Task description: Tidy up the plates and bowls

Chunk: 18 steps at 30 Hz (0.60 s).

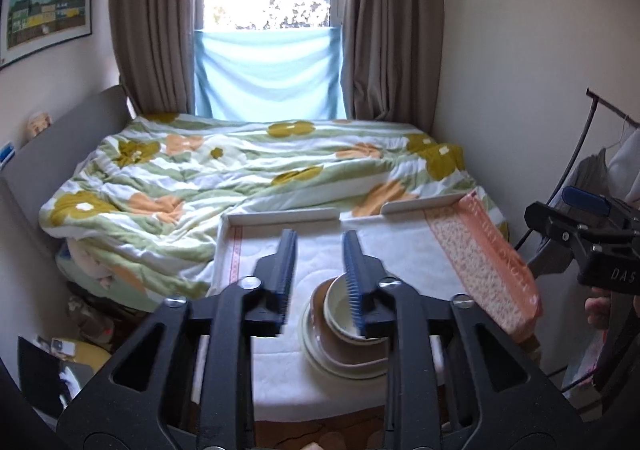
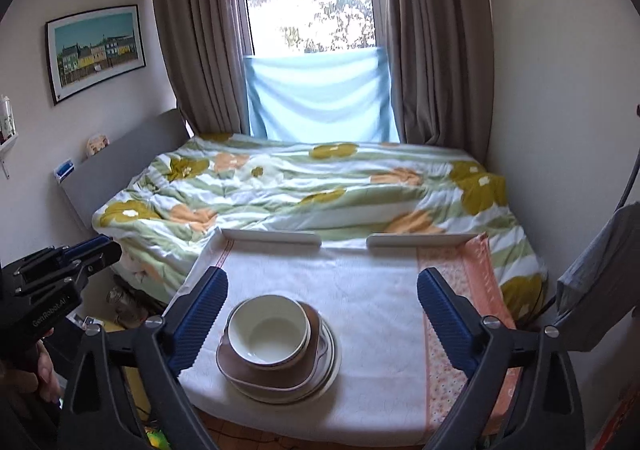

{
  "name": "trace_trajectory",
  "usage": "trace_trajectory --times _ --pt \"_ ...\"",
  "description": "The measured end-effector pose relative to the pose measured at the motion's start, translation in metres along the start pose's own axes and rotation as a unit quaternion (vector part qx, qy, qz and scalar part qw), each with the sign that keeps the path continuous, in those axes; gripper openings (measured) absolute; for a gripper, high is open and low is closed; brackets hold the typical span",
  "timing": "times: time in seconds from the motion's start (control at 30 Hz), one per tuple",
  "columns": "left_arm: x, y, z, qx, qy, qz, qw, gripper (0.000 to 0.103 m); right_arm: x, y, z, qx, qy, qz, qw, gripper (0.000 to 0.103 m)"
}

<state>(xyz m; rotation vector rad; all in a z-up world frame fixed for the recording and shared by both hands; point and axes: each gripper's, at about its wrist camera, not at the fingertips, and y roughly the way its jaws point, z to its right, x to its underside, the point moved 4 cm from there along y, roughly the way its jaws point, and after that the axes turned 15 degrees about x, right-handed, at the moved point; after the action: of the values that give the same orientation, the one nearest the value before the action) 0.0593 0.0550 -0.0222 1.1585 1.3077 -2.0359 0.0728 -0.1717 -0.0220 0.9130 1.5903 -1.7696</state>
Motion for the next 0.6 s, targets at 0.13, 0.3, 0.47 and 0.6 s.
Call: trace_trajectory --times 0.13,0.3,0.47,0.6 --pt "-0.005 -0.021 0.016 0.010 0.006 0.067 0.9977 0.103 -0.005 -0.014 0.007 0.008 -0.003 0.032 0.999 0.102" --pt "-0.005 -0.027 0.025 -0.015 0.015 0.069 0.9974 0.103 -0.007 -0.024 0.021 0.024 0.015 0.049 0.998 0.102" --pt "0.001 -0.030 0.026 -0.026 0.003 0.069 0.9973 0.103 -0.004 -0.032 0.025 0.034 0.018 0.065 0.997 0.102" --pt "-0.002 -0.036 0.025 -0.034 0.001 0.082 0.9961 0.103 -0.002 -0.035 0.026 0.041 0.022 0.068 0.997 0.102"
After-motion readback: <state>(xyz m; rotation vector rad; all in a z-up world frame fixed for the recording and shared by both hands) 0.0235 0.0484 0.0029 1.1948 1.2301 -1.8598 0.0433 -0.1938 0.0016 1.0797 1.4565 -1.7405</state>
